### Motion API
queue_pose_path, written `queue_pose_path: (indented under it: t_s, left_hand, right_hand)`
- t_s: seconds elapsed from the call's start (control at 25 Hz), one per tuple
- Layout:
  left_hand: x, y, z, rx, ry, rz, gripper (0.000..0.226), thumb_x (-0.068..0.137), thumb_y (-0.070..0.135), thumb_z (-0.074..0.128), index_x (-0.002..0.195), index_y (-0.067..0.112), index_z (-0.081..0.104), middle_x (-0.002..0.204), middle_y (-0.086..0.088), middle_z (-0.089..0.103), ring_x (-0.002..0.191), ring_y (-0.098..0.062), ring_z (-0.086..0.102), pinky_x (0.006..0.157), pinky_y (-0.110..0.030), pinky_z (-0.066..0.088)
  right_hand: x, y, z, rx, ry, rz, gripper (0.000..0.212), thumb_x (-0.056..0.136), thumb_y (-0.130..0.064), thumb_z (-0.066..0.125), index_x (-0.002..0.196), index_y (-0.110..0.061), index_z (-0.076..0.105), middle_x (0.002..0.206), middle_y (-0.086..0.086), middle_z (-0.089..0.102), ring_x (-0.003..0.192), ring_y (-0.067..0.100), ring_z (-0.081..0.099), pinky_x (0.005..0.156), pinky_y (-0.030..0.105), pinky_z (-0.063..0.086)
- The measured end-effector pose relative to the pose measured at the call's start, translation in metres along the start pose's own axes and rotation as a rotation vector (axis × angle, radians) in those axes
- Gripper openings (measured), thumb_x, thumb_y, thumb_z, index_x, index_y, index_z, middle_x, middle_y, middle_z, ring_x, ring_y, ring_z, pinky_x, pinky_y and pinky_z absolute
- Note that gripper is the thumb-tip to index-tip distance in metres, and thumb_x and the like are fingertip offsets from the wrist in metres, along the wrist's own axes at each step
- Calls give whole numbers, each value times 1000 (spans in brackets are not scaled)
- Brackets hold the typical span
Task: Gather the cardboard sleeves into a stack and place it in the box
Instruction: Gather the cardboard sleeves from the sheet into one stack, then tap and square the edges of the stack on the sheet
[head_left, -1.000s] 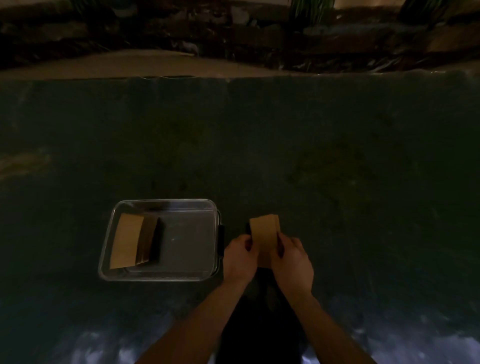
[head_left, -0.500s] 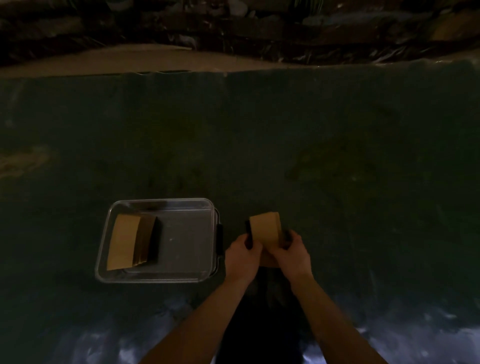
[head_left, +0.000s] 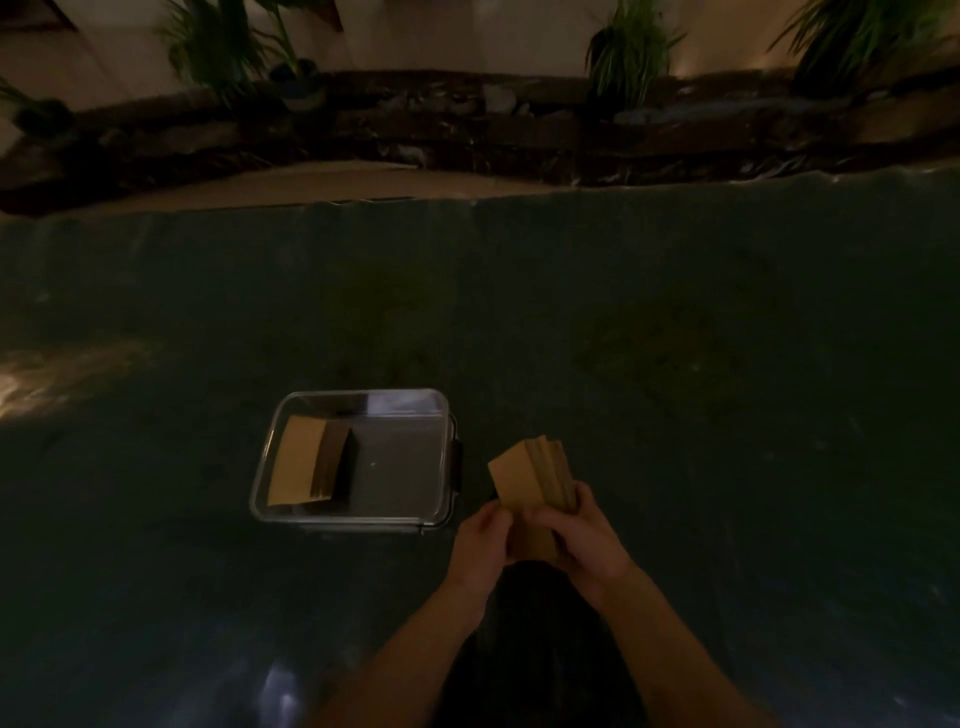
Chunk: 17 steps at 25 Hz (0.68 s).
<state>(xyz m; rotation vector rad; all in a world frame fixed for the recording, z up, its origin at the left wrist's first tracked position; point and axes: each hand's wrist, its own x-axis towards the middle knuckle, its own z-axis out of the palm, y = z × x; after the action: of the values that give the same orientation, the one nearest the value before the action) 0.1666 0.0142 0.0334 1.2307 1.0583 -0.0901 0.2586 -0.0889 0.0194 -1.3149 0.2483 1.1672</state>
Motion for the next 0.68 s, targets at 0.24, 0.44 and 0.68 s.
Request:
queue_pose_path:
  t_s: [0.24,0.44,0.68]
  left_hand:
    - [-41,-32,-42,227,53,296,27,90,-1,59,115,6,64,114,-14,68,110,-30,63,95,-42,52]
    - [-66,-65,-121,216,77,354,97,61,19,85,142,32,33,121,2,65,107,-12,64,93,-35,54]
    - [-81,-94,-256,316,-15,496,90,59,24,85,132,57,44,131,6,58,119,-10,59,100,-35,52]
  right_hand:
    - [-48,26,20,-314,-17,-155,65,62,-12,85,113,-31,51,106,0,67,92,11,68,68,27,57]
    - [-68,60,67,-780,-60,-257,67,58,-28,83,114,-40,48,101,-19,64,100,3,64,69,8,45]
    - [-60,125,191,-1341,-109,-444,70,71,-28,75,133,-34,43,117,1,71,104,24,68,90,37,54]
